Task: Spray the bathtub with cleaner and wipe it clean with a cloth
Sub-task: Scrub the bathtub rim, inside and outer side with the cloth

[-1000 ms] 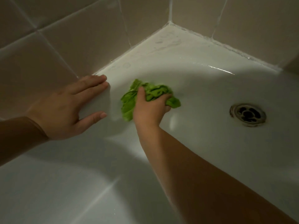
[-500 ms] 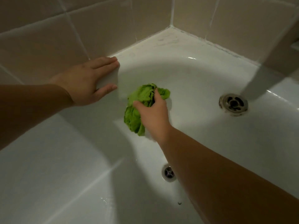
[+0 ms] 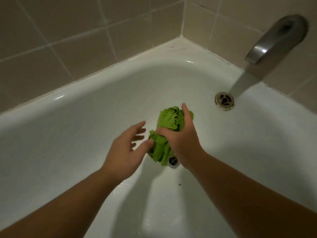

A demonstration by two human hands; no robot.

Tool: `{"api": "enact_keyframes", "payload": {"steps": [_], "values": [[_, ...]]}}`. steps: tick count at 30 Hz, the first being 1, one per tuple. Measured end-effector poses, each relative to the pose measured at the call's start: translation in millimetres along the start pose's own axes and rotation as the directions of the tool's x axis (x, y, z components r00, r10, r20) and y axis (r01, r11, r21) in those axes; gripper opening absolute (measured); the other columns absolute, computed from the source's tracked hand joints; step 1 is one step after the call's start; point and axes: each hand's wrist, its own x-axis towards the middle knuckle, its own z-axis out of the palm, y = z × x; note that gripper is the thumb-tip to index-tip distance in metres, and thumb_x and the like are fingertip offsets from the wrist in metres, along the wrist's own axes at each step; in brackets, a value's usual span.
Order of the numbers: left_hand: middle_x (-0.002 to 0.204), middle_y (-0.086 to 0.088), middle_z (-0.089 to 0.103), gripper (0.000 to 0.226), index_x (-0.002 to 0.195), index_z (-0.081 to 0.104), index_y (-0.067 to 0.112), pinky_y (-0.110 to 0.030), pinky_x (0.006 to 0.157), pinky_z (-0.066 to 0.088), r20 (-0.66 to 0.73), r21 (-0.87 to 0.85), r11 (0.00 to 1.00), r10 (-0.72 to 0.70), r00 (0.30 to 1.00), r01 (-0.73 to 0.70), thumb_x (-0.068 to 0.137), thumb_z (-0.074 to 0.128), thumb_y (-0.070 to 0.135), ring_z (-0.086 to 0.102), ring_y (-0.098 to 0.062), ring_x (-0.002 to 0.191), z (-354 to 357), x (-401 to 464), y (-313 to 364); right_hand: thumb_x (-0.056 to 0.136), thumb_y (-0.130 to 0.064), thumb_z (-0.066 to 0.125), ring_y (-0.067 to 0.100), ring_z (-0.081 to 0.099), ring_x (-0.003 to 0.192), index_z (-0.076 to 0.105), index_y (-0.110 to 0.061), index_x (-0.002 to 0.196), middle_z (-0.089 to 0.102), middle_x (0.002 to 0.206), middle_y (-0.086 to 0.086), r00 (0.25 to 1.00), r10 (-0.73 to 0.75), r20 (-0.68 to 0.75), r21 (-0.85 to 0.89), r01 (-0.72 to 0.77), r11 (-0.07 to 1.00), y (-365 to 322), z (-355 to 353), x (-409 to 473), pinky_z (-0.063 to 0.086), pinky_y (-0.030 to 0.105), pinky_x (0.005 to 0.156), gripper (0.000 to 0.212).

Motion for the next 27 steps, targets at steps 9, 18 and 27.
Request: {"api": "enact_keyframes", "payload": {"steps": [9, 18, 27], "values": [[0.08, -0.006, 0.073, 0.043, 0.113, 0.066, 0.028, -0.039, 0.06, 0.057, 0.076, -0.285, 0.943, -0.155, 0.985, 0.171, 0.081, 0.079, 0.002, 0.07, -0.024, 0.065, 6.7, -75.2, 71.6, 0.083, -0.029, 0.075, 0.023, 0.074, 0.099, 0.076, -0.037, 0.107, 0.076, 0.102, -0.001, 0.982, 0.11, 0.154, 0.041, -0.118, 0.992, -48.3, -21.2, -80.6, 0.06, 0.053, 0.09, 0.025], [0.098, 0.003, 0.076, 0.068, 0.126, 0.06, 0.031, -0.031, 0.063, 0.058, 0.151, -0.408, 0.884, -0.179, 0.972, 0.226, 0.073, 0.088, -0.002, 0.075, -0.017, 0.081, 1.3, -74.2, 112.4, 0.069, -0.059, 0.08, 0.02, 0.073, 0.107, 0.067, -0.038, 0.114, 0.072, 0.114, -0.004, 0.985, 0.093, 0.143, 0.022, -0.097, 0.995, -74.8, -41.9, -75.0, 0.06, 0.052, 0.09, 0.052], [0.091, -0.019, 0.073, 0.049, 0.109, 0.069, 0.023, -0.053, 0.061, 0.054, -0.029, -0.515, 0.816, -0.324, 0.946, 0.264, 0.063, 0.081, 0.01, 0.068, -0.035, 0.072, 2.1, -23.7, 116.3, 0.093, -0.037, 0.066, 0.012, 0.067, 0.086, 0.046, -0.046, 0.127, 0.066, 0.103, -0.011, 0.94, -0.08, 0.33, -0.491, 0.244, 0.836, -110.7, -70.0, -38.0, 0.057, 0.032, 0.076, 0.041]]}}
